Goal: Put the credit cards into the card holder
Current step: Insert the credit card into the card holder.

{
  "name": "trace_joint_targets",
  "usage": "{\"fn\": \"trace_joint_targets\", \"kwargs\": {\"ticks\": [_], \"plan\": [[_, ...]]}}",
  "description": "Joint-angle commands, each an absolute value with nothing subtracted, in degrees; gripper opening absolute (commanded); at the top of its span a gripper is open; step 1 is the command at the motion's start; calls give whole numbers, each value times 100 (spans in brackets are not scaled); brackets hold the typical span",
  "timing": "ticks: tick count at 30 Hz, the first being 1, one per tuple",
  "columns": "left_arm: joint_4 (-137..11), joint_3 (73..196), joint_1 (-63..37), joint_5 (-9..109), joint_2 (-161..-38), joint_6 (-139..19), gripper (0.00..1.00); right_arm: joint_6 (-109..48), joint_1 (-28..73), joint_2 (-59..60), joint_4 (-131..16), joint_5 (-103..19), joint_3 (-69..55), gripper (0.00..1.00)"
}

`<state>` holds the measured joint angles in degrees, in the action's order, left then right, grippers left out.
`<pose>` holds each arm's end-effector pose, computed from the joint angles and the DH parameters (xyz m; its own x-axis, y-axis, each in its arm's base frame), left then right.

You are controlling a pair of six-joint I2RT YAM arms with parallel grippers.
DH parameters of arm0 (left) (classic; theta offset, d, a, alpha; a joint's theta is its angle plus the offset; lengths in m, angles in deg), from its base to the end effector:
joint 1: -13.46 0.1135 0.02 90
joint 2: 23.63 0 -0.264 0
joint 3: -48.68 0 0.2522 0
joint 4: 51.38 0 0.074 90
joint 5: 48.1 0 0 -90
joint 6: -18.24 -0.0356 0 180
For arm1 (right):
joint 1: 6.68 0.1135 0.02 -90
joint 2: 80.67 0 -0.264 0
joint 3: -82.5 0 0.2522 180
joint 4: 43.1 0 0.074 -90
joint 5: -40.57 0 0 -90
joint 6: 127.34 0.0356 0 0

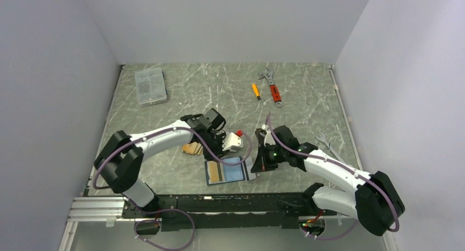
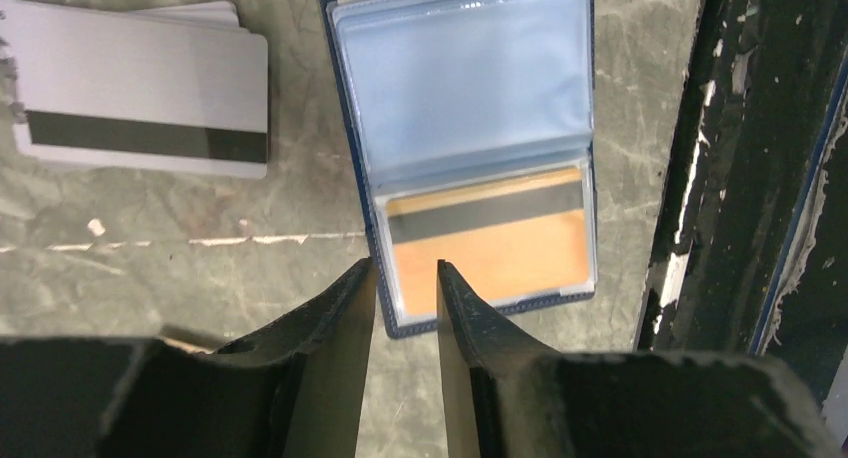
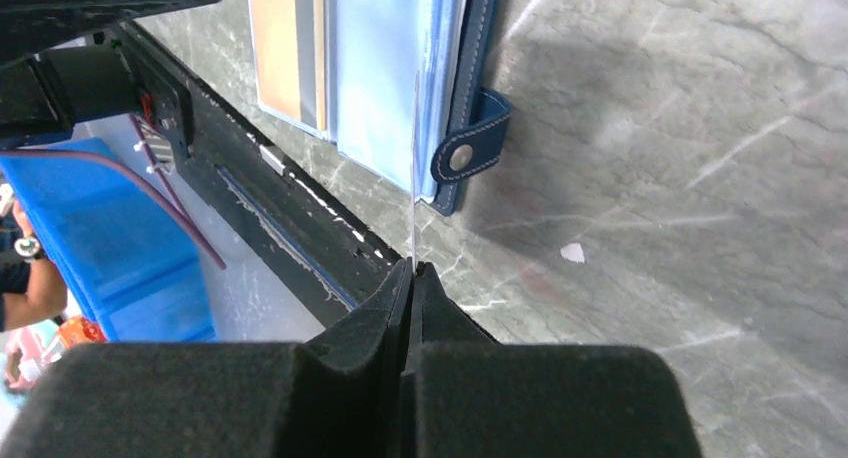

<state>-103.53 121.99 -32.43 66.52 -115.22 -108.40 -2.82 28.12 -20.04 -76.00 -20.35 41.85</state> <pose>0.1999 -0.2275 0.1981 -0.0787 0.8607 -0.5030 0.9931 0.0236 -0.1151 0.1469 0.1232 0.1736 -0.9586 -0.0631 -0.2776 -0.2383 0.7112 0.6613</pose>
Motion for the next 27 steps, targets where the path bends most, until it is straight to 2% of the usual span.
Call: {"fn": "trace_joint_targets", "kwargs": {"ticks": [1, 7, 14, 27], "plan": [[-10674, 11925, -3172, 6736, -11083, -11309, 35, -500, 2937, -1632, -7295, -1966, 3807, 0], [-10320, 11313, -3177, 6265, -11039, -11390, 31, -653, 2957, -1225, -7144, -1856, 3694, 0], [-9954, 11136, -3179, 5768, -11191, -11246, 28, -643, 3039, -832, -6872, -1729, 3646, 0], [-9729, 11115, -3201, 5689, -11362, -11142, 25, -564, 3052, -796, -6916, -1834, 3820, 0]]}}
